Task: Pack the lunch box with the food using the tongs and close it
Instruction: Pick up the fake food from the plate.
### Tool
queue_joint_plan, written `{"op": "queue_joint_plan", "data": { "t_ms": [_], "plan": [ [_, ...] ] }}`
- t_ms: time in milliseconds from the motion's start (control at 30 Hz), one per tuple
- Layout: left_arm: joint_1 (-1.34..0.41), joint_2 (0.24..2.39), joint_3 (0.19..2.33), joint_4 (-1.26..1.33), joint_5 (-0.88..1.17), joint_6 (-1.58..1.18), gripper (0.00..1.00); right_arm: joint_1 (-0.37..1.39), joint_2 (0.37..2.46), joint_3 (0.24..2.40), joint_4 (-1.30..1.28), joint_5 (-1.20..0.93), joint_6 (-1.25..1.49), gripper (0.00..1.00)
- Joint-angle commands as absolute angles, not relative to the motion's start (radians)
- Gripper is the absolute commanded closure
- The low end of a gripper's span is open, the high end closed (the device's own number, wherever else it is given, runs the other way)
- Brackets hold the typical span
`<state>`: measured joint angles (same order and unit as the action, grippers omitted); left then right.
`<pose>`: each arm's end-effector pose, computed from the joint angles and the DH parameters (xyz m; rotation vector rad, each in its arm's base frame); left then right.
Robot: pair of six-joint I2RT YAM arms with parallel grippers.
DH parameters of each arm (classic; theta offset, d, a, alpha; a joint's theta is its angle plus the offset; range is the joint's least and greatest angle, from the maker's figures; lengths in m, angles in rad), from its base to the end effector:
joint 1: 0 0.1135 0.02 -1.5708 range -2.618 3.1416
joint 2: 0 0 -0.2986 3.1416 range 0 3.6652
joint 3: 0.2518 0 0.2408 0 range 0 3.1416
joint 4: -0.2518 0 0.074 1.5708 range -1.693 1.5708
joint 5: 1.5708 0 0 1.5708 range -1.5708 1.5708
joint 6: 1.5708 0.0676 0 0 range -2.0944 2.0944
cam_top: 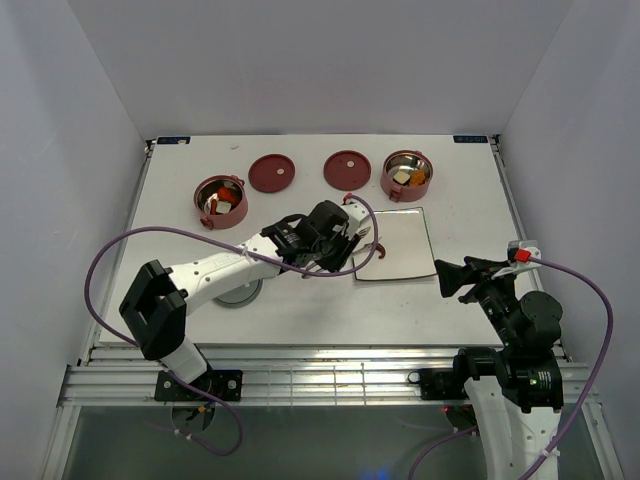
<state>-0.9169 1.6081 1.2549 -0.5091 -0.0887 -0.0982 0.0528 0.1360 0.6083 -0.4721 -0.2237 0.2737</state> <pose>0.2254 -0.2842 0.2802 0.9417 2.2719 -0.3467 0.0436 0.0173 0.3135 -0.0022 1.5869 0.4311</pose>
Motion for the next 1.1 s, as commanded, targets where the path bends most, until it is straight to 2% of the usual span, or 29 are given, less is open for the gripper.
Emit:
{"op": "queue_joint_plan", "data": {
  "t_ms": [0, 1067],
  "plan": [
    [-0.923, 1.588, 1.258, -0.488, -0.072, -0.109, 0.48, 0.054, 0.12, 0.617, -0.451, -0.236, 0.268, 0.21],
    [-0.925, 1.752, 1.341, -0.497, -0.097, -0.081, 0.52, 0.054, 0.123, 0.614, -0.445, -0.224, 0.265, 0.21]
  ]
}}
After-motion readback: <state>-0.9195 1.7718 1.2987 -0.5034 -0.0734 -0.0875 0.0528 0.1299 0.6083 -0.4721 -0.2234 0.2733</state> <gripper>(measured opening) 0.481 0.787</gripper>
